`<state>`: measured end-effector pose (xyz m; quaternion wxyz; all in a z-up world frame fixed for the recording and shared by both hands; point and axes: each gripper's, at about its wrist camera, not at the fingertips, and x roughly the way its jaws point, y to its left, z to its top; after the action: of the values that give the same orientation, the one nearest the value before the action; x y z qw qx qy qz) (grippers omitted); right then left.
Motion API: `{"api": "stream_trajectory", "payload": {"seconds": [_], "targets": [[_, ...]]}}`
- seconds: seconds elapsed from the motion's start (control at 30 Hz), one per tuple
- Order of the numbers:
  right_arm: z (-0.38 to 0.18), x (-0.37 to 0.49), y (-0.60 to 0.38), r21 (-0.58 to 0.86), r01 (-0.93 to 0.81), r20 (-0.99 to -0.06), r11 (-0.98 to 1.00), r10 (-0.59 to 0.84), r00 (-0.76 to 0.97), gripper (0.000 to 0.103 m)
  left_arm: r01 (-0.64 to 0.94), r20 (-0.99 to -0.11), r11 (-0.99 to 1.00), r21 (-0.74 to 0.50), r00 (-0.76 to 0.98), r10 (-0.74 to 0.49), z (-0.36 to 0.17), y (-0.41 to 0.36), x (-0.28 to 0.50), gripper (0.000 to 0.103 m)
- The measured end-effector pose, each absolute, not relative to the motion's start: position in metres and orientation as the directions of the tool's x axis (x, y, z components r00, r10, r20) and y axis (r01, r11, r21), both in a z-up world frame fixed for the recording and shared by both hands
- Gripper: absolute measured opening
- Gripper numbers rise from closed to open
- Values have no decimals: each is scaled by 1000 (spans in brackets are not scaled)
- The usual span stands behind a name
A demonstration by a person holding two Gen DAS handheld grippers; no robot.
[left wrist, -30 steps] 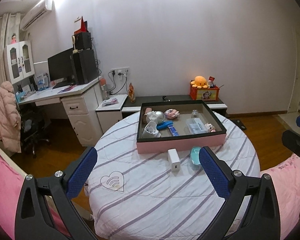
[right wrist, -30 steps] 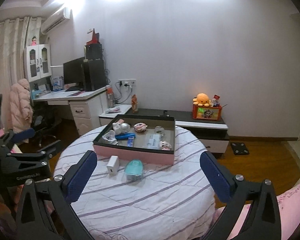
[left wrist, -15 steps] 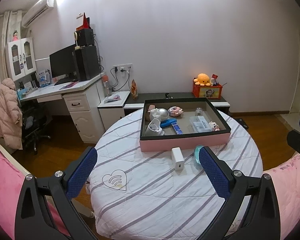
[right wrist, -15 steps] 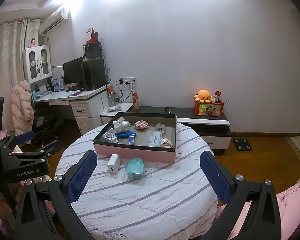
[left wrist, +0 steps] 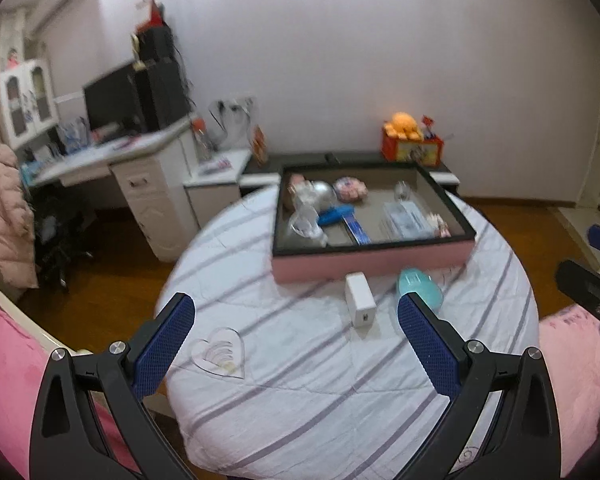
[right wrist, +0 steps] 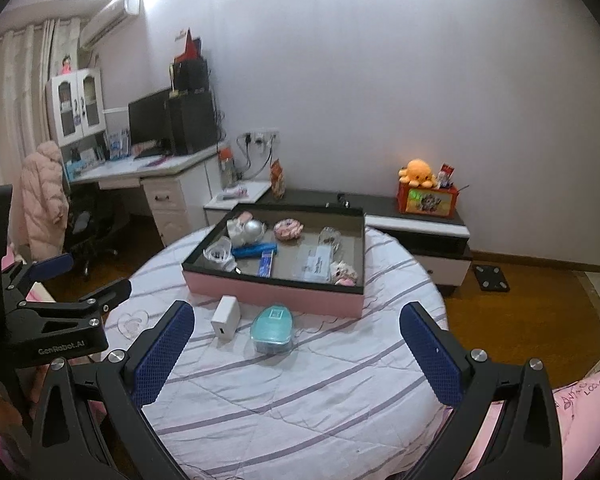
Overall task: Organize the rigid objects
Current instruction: 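Move both tools toward the white charger and teal case on the table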
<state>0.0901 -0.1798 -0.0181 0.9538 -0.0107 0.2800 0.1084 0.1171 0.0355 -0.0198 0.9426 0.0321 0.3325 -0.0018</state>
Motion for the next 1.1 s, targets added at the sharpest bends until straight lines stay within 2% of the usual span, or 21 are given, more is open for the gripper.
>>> {"api": "stream_trajectory", "payload": {"seconds": [0.27,0.5,0.7,0.93,1.0,1.03,1.07,1.1], "targets": [[-61,148,-158,30,-220,-669,975,183,720,103,-5,-743,999,33,669,28,-64,52,162,103],[-102,190,-151,51,-197,-766,979,165,621,103,-47,-809,998,32,585,54,-96,65,193,103],[-130,213,-141,54,-217,-817,975,168,552,103,-67,-845,997,26,532,58,-114,73,209,103],[-158,227,-119,-4,-288,-850,958,148,506,102,-87,-868,995,-45,497,4,-121,81,219,103],[-162,225,-120,-22,-286,-843,958,136,520,87,-75,-870,994,-77,493,-30,-121,79,221,103],[-164,226,-123,-1,-285,-846,959,151,512,69,-62,-869,994,-93,492,-50,-120,76,223,103],[-164,225,-128,25,-280,-845,960,170,507,59,-45,-868,994,-98,492,-63,-120,69,224,103],[-163,224,-133,39,-274,-839,961,180,513,55,-34,-869,996,-88,492,-60,-120,63,225,103]]}}
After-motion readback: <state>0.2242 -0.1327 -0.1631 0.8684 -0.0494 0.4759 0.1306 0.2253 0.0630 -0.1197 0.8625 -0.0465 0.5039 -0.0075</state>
